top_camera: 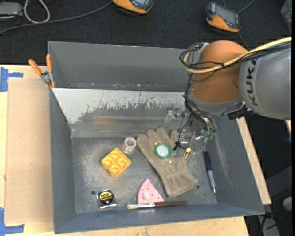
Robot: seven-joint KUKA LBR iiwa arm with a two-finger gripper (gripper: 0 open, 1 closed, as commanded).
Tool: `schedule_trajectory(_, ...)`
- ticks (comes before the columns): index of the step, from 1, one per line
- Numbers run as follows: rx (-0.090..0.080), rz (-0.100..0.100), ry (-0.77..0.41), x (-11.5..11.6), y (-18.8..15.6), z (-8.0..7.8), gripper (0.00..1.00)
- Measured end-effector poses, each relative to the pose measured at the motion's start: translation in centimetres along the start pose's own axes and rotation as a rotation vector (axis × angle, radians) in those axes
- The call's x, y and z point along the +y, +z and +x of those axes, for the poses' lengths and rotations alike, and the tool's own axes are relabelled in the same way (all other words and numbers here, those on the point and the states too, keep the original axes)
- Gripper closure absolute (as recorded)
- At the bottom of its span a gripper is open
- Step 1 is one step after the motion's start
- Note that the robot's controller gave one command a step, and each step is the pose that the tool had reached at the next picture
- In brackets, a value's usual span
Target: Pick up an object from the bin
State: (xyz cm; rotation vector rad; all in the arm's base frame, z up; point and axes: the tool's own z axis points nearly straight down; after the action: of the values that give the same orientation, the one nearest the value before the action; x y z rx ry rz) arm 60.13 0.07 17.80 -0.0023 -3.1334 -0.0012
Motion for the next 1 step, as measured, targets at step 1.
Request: schedule_trajectory(1, -0.008, 0.0, 0.0, 0.0, -0.47, -0.16, 0.0)
